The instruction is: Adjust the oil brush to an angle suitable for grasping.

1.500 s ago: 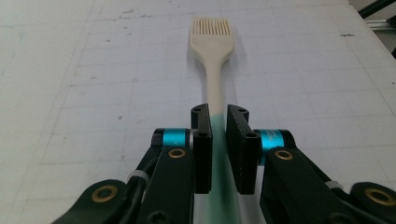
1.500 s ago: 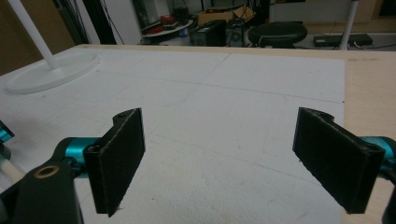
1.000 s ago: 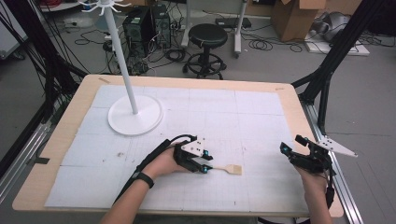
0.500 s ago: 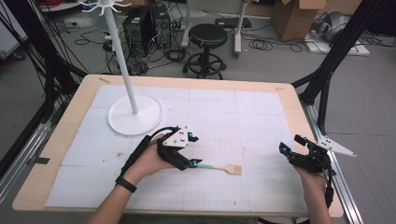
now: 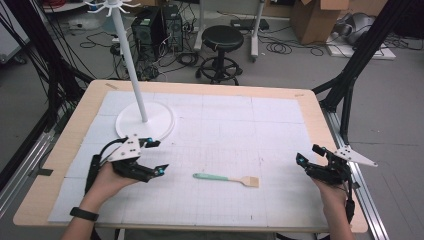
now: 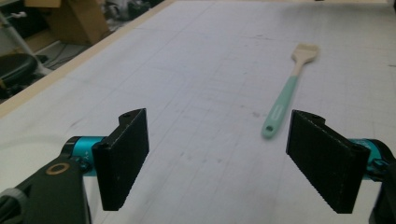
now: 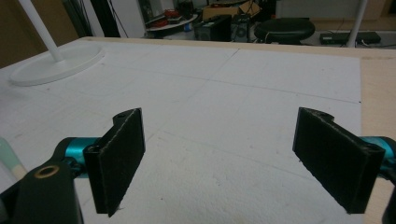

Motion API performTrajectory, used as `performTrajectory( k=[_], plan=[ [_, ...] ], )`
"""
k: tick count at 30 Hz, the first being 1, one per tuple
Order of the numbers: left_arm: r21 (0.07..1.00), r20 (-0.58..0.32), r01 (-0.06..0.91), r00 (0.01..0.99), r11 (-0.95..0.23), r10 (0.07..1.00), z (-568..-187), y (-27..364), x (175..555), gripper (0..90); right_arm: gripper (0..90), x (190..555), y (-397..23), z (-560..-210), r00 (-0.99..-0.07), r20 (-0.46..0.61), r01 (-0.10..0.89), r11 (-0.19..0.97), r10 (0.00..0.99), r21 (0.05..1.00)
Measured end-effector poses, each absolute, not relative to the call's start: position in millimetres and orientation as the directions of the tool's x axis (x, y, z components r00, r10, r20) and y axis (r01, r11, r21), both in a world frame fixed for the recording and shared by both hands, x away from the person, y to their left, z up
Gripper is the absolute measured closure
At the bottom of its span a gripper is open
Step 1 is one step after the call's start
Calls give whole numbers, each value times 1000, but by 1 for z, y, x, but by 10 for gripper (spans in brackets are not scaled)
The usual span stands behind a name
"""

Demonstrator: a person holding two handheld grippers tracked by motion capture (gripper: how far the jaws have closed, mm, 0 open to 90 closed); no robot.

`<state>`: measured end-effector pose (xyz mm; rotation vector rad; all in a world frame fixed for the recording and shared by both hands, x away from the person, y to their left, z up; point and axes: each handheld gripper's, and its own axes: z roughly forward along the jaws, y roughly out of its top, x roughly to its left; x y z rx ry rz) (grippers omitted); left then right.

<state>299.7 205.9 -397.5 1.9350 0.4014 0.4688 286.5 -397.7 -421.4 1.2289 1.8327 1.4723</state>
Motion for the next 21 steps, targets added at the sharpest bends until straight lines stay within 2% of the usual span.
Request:
performTrajectory(
  k=[9,16,21],
  plan=[
    [939,91,137,785,-315,612,-415,268,298,189,159,287,-396,-421,-481,156,342,21,863,940],
    [949,37,209,670,-236,742,-426,306,294,136,159,287,-396,-422,-483,158,345,21,862,938],
    [964,19,193,637,-182,771,-426,318,291,122,159,288,-395,-423,-487,152,346,30,860,938]
  ],
)
